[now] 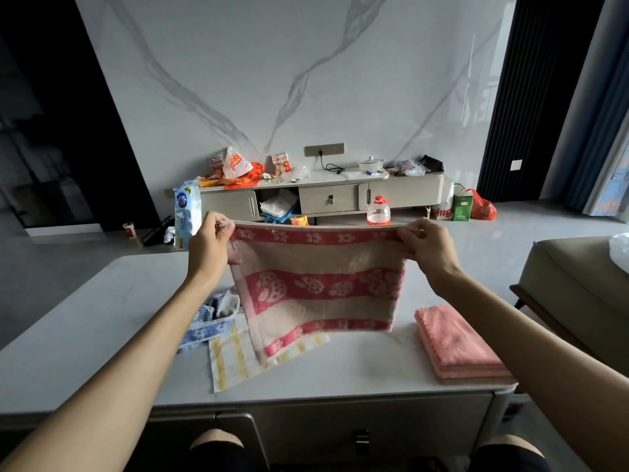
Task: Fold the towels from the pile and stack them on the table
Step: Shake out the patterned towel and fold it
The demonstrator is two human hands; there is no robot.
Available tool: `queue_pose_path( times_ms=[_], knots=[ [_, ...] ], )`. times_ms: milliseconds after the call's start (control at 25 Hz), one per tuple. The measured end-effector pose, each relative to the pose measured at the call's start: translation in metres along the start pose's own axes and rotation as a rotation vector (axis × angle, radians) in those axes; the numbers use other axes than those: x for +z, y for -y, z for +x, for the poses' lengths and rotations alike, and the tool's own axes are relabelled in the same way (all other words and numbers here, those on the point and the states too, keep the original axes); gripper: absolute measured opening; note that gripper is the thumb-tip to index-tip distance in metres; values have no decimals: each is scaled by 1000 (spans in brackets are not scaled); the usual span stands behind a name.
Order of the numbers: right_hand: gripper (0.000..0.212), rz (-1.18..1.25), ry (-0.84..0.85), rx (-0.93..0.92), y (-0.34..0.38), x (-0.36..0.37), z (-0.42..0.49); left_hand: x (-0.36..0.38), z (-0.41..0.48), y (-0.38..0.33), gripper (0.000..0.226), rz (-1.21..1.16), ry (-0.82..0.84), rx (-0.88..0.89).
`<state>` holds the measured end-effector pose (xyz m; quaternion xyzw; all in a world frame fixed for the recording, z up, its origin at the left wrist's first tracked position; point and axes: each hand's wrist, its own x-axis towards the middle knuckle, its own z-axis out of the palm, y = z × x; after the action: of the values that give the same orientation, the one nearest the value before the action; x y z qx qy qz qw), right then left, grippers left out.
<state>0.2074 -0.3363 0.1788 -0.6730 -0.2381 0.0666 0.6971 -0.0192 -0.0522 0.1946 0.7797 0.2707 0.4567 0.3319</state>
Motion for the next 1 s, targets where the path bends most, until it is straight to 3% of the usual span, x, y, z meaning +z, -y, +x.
queue_pose_path(
  times_ms=[160,280,480,600,800,1000],
  knots=[
    [11,96,43,8,-3,4,2,5,-3,-2,11,-264,93,-117],
    [12,77,21,-14,-3,4,-5,5,-8,-1,14,-311,93,-157],
    [13,-91,-54,-83,8,0,-30,-3,-29,1,11,54,-94,-6],
    [13,-54,-60,-97,15,-1,-40,-9,-37,3,14,85,-165,29],
    [11,64,-50,-6,0,14,-11,4,-4,29,11,124,36,-36],
    [17,-37,-4,246,-120,52,70,89,36,138,11,190,208,-348]
  ],
)
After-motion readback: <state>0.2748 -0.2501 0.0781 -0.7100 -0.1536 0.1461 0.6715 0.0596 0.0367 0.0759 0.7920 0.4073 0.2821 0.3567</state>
